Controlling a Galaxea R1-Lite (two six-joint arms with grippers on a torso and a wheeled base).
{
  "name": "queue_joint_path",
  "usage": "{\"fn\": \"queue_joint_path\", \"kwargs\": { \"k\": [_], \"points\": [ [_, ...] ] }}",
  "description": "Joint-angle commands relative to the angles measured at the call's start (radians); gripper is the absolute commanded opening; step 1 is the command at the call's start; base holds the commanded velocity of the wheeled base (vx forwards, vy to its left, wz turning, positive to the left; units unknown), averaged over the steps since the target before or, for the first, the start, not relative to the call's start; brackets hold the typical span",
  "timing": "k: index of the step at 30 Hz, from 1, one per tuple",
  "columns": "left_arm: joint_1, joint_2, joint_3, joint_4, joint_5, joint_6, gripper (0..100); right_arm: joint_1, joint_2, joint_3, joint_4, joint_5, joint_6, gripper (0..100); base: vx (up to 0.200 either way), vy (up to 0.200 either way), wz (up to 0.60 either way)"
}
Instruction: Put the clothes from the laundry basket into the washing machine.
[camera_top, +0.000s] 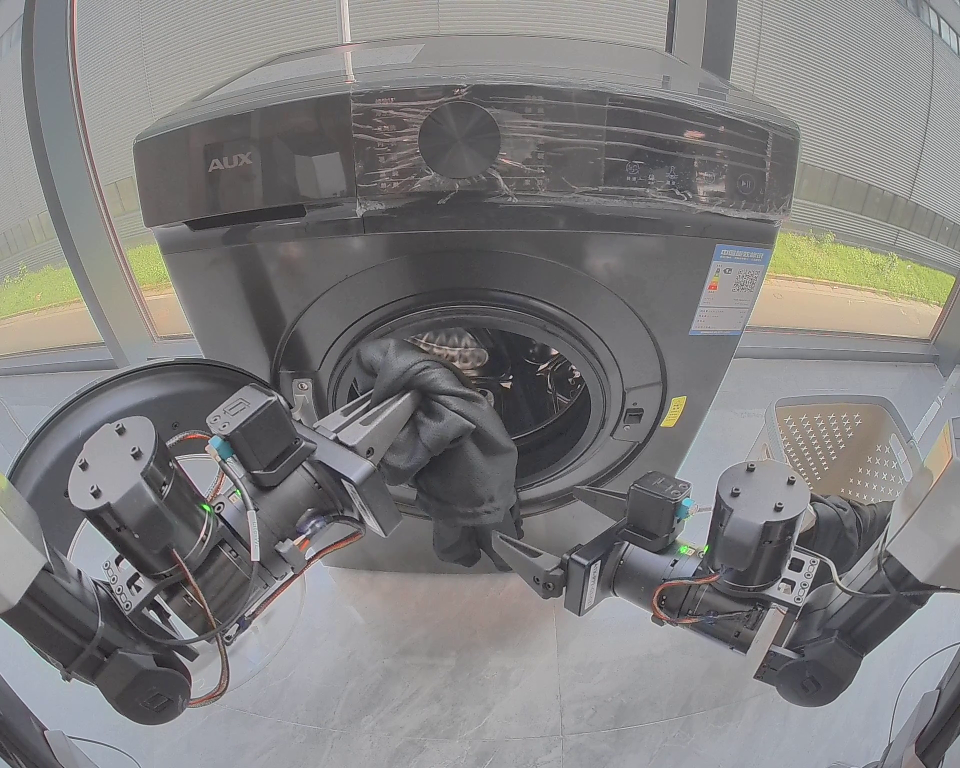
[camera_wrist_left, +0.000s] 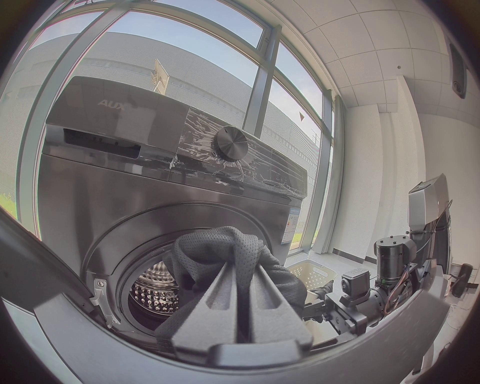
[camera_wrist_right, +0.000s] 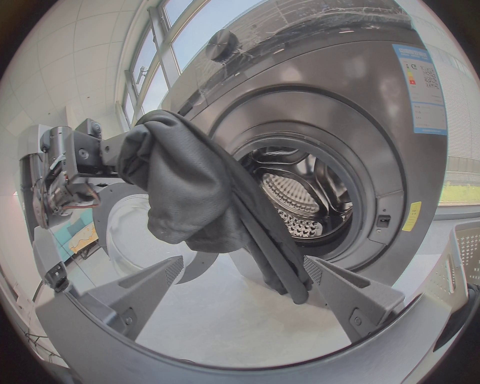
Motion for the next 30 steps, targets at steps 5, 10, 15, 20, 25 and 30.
{"fn": "queue_joint_path", "kwargs": {
  "k": [5,10,15,20,25,30],
  "points": [
    [0.0,0.026,-0.01,-0.001,0.002,-0.002,0,0.032,0.003,-0.009,-0.073,0.052,-0.004,100,0.0,0.0,0.0],
    [-0.002,0.027,-0.012,0.0,0.001,-0.002,0,0.029,0.006,-0.062,-0.07,0.045,-0.004,100,0.0,0.0,0.0],
    [-0.003,0.027,-0.009,-0.001,-0.001,-0.002,0,0.031,0.012,-0.102,-0.061,0.022,-0.004,100,0.0,0.0,0.0],
    [-0.006,0.032,-0.003,-0.001,-0.001,-0.002,0,0.032,0.023,-0.16,-0.067,0.008,-0.004,100,0.0,0.0,0.0],
    [-0.006,0.035,-0.004,-0.001,-0.001,-0.002,0,0.042,0.034,-0.163,-0.068,0.008,-0.003,100,0.0,0.0,0.0],
    [-0.008,0.033,-0.009,-0.001,-0.001,-0.003,0,0.062,0.069,-0.165,-0.071,0.005,-0.004,100,0.0,0.0,0.0]
  ]
}}
